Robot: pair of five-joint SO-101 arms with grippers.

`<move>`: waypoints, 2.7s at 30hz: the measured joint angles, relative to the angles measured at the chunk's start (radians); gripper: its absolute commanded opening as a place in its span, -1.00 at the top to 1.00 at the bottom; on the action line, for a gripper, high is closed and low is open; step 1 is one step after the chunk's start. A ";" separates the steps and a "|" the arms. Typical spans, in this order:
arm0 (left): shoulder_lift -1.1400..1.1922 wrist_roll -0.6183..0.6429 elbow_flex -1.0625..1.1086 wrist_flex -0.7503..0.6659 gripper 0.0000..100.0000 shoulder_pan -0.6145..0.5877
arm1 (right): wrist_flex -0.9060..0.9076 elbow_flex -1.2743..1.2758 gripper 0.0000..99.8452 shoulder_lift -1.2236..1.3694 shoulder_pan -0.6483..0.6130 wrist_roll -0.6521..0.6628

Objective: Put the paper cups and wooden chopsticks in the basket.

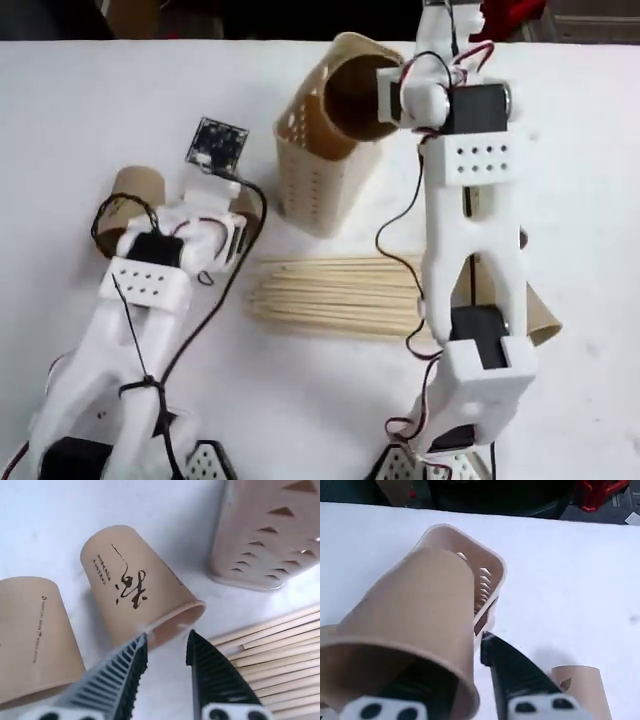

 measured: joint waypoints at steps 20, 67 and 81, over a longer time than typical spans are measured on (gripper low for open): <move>0.000 0.000 0.000 0.000 0.71 0.000 | -0.292 0.000 0.54 0.084 -0.025 -0.002; 0.000 0.000 0.054 -0.074 0.71 0.002 | 0.066 -0.051 0.97 0.229 0.029 0.330; 0.000 0.000 0.054 -0.074 0.71 0.002 | 0.166 -0.035 0.97 0.150 0.097 0.106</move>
